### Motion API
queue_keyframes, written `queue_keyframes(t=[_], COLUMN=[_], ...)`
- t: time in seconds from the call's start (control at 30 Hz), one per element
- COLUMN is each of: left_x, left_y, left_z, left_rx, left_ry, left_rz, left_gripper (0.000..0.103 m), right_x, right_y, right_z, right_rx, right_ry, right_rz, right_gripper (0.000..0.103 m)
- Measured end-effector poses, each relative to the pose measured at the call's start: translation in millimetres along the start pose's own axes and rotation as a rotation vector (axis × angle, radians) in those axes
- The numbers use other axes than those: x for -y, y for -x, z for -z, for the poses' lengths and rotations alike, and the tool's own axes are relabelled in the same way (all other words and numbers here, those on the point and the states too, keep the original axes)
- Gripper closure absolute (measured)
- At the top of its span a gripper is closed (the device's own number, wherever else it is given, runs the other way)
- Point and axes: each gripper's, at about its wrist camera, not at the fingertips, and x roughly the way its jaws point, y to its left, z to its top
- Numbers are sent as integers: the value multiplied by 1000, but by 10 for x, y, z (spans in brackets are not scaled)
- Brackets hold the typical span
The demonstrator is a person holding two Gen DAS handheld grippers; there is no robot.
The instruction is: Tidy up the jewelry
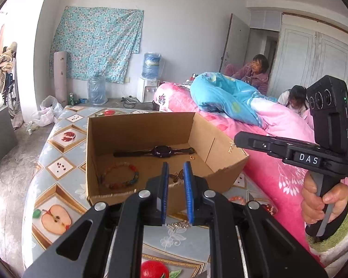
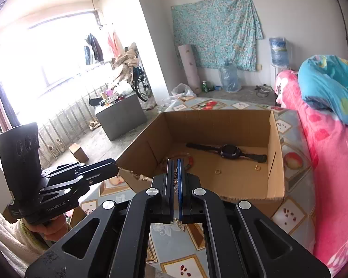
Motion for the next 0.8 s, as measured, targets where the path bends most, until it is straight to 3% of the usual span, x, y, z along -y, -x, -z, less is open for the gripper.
queue_keyframes(t=[0.13, 0.23, 0.33, 0.5, 0.63, 0.8], left_x=[-78, -184, -339, -492, -563, -577], left_y=[-396, -860, -1354, -2001, -2281, -2370], left_z=[-318, -479, -560, -624, -617, -618], left_rx=[-106, -261, -426, -606, -690, -706], left_ry=[0, 25, 77, 78, 108, 135], left_rz=[-18, -14, 35, -18, -28, -28], left_gripper=[91, 91, 91, 91, 91, 90], right_x=[217, 369, 461, 527, 590, 645], right_y=[-265, -527, -757, -999, -1125, -1181], right_z=[-176, -165, -91, -50, -40, -48], right_rx=[-79, -174, -274, -378, -423, -425], right_ry=[-29, -52, -54, -17, -23, -37], right_rz=[14, 19, 11, 19, 21, 18], right_gripper=[102, 102, 102, 102, 101, 97])
